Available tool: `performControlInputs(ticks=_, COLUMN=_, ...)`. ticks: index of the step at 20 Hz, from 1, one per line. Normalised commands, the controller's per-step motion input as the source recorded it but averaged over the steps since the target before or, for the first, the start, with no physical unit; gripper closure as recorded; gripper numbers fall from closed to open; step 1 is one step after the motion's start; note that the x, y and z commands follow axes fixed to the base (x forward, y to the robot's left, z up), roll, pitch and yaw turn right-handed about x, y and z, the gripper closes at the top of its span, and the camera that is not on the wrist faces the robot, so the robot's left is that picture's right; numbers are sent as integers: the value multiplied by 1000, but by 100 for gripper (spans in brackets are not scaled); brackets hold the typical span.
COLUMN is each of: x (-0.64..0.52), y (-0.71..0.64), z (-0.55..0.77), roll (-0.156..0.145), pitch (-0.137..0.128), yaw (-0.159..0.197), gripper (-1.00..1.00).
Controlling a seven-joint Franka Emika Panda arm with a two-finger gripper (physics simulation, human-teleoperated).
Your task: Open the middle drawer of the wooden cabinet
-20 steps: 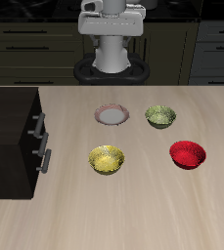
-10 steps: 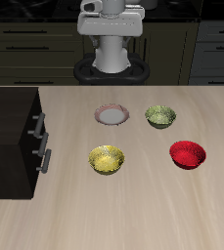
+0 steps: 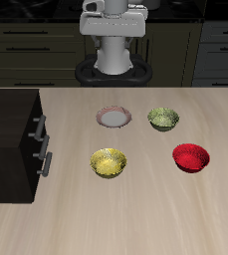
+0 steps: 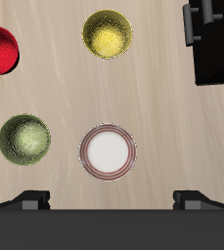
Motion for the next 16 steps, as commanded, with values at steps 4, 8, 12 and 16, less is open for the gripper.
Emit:
performControlInputs(ticks=4, x=-116, y=19, z=70, roll=-4, pitch=-30, yaw=0, gripper=-100)
performControlInputs(ticks=8, x=79, y=-31, z=-134, roll=2, pitch=19, yaw=-20, gripper=-100)
performControlInputs(ticks=12, x=1, y=-23, z=-282, roll=-6, pitch=35, yaw=5, gripper=-100)
performControlInputs(ticks=16, x=-32, y=-15, z=-190, roll=-6, pitch=35, yaw=17, gripper=-100)
